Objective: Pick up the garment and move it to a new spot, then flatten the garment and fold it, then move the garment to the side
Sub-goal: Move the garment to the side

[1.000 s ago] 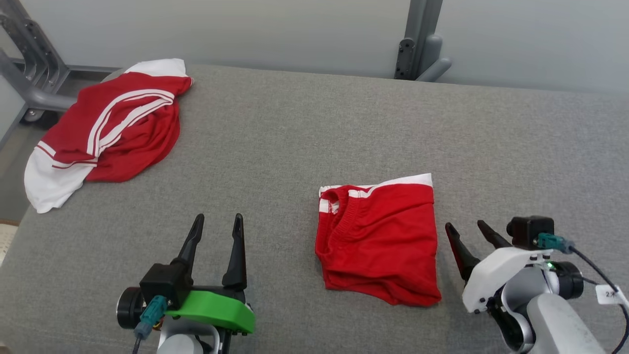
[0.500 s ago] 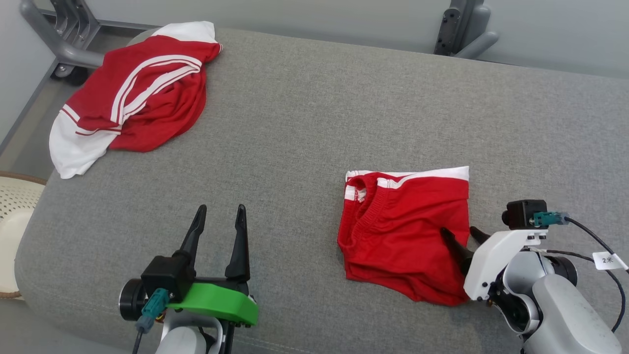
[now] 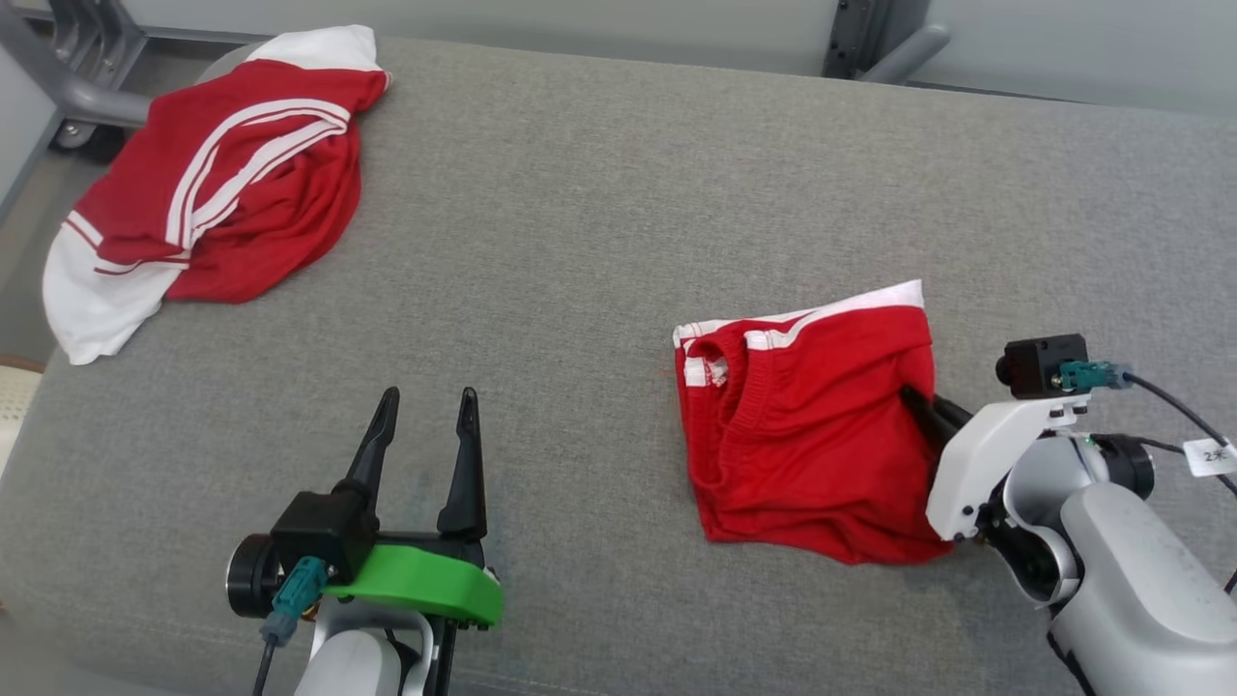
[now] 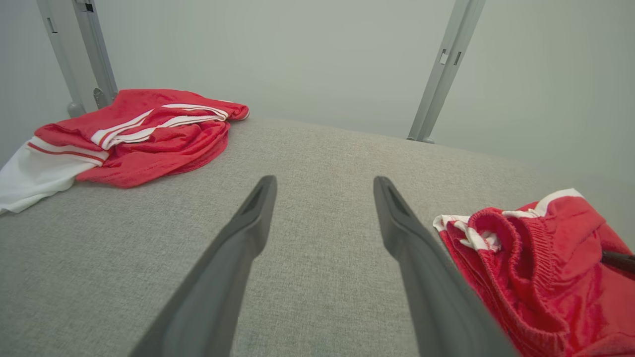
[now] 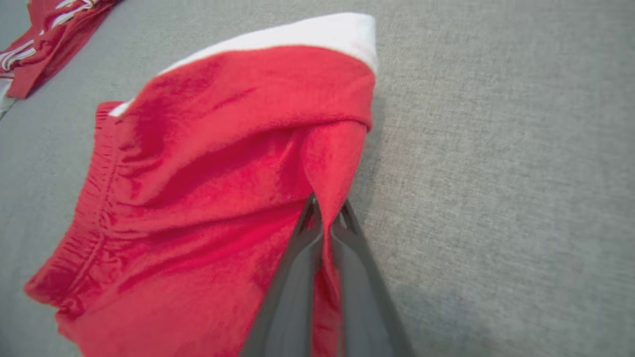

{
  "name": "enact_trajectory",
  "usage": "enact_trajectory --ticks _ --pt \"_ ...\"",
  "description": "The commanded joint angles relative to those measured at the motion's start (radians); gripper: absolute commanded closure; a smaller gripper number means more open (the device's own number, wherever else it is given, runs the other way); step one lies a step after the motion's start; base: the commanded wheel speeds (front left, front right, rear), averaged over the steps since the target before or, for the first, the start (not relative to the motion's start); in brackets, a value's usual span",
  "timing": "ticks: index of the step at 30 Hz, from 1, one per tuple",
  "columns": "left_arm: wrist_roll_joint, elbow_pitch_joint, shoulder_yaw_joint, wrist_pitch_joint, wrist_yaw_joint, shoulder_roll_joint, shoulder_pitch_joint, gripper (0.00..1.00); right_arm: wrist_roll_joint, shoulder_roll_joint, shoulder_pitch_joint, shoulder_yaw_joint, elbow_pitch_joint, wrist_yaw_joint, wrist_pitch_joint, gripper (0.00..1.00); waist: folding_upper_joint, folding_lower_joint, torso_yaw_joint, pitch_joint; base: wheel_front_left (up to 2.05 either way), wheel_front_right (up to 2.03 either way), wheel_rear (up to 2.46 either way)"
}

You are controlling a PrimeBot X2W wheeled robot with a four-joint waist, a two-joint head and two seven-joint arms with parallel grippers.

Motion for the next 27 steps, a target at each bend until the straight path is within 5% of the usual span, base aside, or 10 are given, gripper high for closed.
enact_trajectory --ticks 1,14,27 --pt "0.008 -0.007 -0.002 0.0 -0.002 0.001 -0.027 0.0 -0.013 -0.029 -0.026 -0.003 0.0 0.0 -0.011 1.0 0.0 -0.0001 -0.055 0.029 0.0 0.0 0.0" --pt "0.048 -0.022 0.007 0.0 -0.016 0.002 -0.106 0.0 -0.055 -0.121 -0.151 -0.028 0.016 0.0 -0.045 1.0 0.0 -0.0001 -0.309 0.133 0.0 0.0 0.0" --pt "0.121 0.014 0.001 0.0 -0.056 0.009 -0.209 0.0 -0.039 -0.076 -0.331 -0.002 0.16 0.0 -0.119 1.0 0.0 -0.0001 -0.494 0.208 0.0 0.0 0.0"
